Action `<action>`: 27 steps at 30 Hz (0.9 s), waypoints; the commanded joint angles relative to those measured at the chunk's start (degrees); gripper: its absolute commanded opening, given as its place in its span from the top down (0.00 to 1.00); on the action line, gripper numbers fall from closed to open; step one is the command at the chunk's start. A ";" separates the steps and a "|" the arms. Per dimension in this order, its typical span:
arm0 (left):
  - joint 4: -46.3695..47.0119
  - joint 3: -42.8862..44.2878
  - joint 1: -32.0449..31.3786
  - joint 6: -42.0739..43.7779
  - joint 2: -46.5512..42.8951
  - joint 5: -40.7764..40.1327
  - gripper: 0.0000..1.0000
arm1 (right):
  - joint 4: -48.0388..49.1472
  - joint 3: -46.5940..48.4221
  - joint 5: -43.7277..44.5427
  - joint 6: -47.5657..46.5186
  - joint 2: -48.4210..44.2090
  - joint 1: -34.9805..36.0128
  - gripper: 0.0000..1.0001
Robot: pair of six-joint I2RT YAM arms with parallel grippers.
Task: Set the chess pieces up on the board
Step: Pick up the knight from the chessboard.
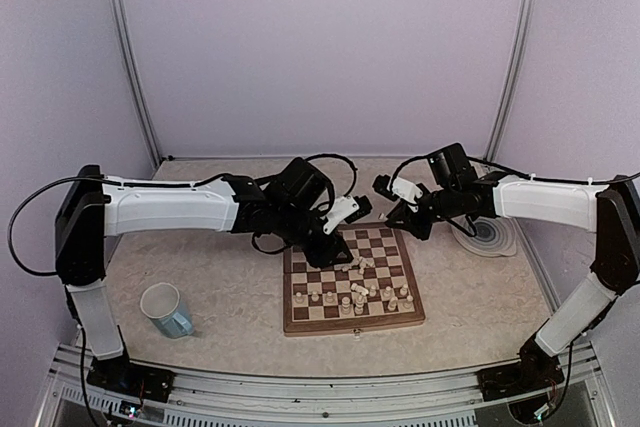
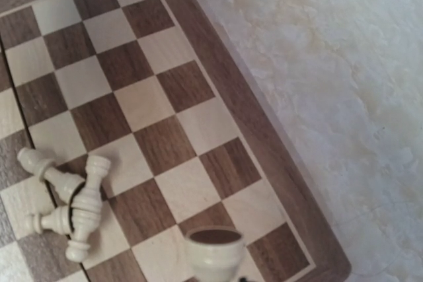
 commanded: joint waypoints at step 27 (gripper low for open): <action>-9.55 12.20 -5.69 18.99 15.38 -4.22 0.62 | 0.41 -0.97 -2.86 -0.12 -0.46 -3.67 1.00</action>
